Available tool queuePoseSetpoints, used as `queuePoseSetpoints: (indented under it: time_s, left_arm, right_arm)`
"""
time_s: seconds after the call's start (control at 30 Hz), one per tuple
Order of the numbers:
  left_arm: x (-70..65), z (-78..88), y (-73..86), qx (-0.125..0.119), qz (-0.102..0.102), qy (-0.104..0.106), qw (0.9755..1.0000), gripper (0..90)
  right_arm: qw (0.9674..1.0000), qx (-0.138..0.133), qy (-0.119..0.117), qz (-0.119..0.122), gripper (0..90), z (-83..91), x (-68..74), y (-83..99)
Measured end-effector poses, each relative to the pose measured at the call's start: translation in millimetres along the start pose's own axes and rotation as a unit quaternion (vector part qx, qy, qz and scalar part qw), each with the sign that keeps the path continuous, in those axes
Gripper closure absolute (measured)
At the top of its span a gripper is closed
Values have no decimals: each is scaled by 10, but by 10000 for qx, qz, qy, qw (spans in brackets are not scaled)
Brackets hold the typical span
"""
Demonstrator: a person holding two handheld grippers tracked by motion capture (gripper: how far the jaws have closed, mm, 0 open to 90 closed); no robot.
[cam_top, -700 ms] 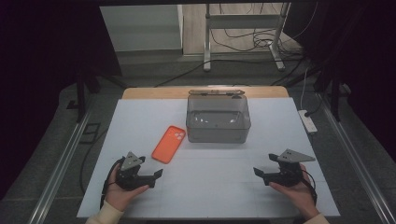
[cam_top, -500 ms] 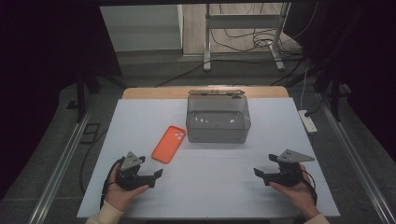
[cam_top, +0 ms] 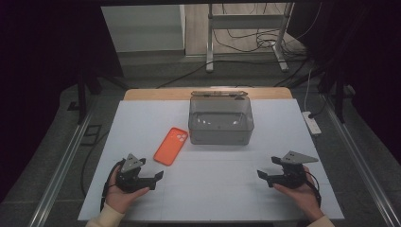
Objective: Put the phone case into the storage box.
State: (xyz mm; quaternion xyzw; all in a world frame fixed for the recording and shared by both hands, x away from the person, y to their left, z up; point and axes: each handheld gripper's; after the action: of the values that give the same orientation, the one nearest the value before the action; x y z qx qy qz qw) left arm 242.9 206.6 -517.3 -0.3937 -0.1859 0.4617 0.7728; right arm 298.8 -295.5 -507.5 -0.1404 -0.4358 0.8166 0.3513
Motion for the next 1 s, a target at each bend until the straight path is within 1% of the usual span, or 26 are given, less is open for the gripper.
queuePoseSetpoints:
  time_s: [0.13, 0.33, 0.5, 0.57, 0.67, 0.73, 0.77, 0.8, 0.9, 1.0]
  left_arm:
    - [-14, 34, 17, -18, 38, -10, 10000, 137]
    - [-30, 46, -8, -61, -13, 12, 10000, 138]
    - [-42, 19, -14, 12, -41, 71, 10000, 137]
    - [-63, 48, -28, 37, -62, 77, 9999, 137]
    - [-81, 72, -38, 48, -45, 104, 9999, 140]
    - [-100, 86, -52, 87, -50, 112, 9999, 142]
    - [-119, 100, -85, 149, -119, 94, 9998, 143]
    - [-119, 100, -85, 149, -119, 94, 9998, 147]
    - [-149, 121, -161, 273, -219, 210, 9992, 149]
    - [-185, 133, -228, 301, -283, 237, 9989, 155]
  right_arm:
    - [10000, -11, 6, -16, 179, 19, 25, 6]
    - [10000, 25, 33, -15, 184, 38, 34, 38]
    - [10000, 27, 74, -55, 185, 44, 24, 50]
    - [9999, 28, 92, -87, 185, 37, 28, 49]
    - [9999, 46, 96, -59, 192, 24, 42, 40]
    - [9999, 111, 113, -22, 192, 14, 46, 39]
    - [9999, 105, 86, -34, 192, 5, 48, 41]
    - [9999, 105, 86, -34, 192, 5, 48, 41]
    - [9999, 124, 100, -26, 193, 3, 47, 47]
    - [9999, 106, 87, -75, 192, 7, 33, 49]
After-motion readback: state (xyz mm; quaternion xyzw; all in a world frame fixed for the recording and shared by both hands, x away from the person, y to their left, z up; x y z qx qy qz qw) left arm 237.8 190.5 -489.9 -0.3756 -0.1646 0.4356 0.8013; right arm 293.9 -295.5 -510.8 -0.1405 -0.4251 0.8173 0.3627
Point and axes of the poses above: each handheld gripper's, and its own axes: z roughly backward along the jaws, y roughly out of its underside, x roughly to its left, and after that the axes turned 2 degrees about -y, right-handed
